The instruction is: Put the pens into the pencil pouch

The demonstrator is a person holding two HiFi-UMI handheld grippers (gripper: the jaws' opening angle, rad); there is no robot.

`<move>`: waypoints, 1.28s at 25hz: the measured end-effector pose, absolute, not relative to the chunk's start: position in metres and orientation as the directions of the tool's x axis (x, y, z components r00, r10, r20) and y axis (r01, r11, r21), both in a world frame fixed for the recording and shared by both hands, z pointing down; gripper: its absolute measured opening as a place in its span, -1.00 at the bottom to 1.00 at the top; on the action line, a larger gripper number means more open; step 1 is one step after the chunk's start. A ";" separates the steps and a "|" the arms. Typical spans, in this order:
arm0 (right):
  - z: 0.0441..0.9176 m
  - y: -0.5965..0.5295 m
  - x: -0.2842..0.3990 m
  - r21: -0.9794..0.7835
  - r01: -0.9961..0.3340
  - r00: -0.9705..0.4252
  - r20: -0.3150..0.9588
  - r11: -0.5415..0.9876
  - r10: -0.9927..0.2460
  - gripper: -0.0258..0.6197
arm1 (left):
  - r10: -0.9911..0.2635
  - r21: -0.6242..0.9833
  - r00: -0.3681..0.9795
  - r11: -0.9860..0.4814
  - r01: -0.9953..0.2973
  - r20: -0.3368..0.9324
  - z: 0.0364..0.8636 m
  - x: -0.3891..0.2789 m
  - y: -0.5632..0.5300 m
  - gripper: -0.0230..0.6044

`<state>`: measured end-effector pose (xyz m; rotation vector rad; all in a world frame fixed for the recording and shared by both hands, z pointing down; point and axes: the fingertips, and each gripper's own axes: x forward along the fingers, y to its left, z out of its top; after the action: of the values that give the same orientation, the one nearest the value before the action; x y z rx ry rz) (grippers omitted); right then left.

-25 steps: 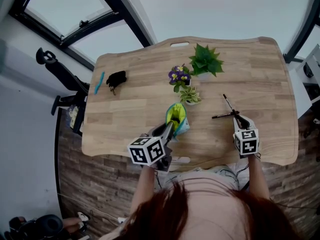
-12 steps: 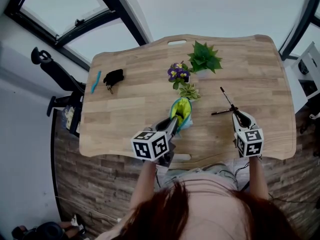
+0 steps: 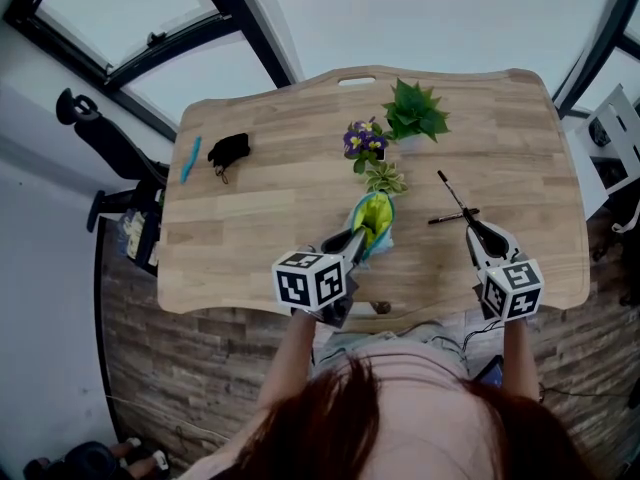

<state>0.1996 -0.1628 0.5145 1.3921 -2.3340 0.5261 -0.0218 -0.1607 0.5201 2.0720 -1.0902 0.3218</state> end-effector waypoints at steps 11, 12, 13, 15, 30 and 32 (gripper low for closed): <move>0.473 -0.150 0.168 -0.099 -0.833 -0.515 0.498 0.544 -0.698 -0.77 | -0.562 0.486 0.638 -0.416 -0.768 0.527 0.515 -0.022 -0.160 -0.87; 0.469 -0.149 0.165 -0.096 -0.828 -0.521 0.500 0.553 -0.692 -0.77 | -0.557 0.484 0.642 -0.424 -0.765 0.527 0.515 -0.021 -0.160 -0.86; 0.465 -0.148 0.162 -0.094 -0.821 -0.528 0.500 0.563 -0.686 -0.77 | -0.552 0.482 0.646 -0.432 -0.762 0.527 0.514 -0.021 -0.161 -0.86; 0.458 -0.144 0.156 -0.090 -0.806 -0.544 0.502 0.584 -0.673 -0.77 | -0.543 0.478 0.654 -0.448 -0.756 0.526 0.514 -0.020 -0.162 -0.86; 0.446 -0.118 0.104 -0.017 -0.625 -0.610 0.634 0.780 -0.475 -0.77 | -0.500 0.484 0.694 -0.498 -0.720 0.519 0.515 -0.018 -0.164 -0.86; 0.446 -0.116 0.098 -0.010 -0.596 -0.609 0.658 0.803 -0.444 -0.77 | -0.497 0.484 0.697 -0.502 -0.717 0.517 0.515 -0.019 -0.164 -0.86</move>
<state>0.0982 -0.1165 0.4458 0.7638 -2.3240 0.3002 -0.0189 -0.1639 0.5154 2.2081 -0.9228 0.4068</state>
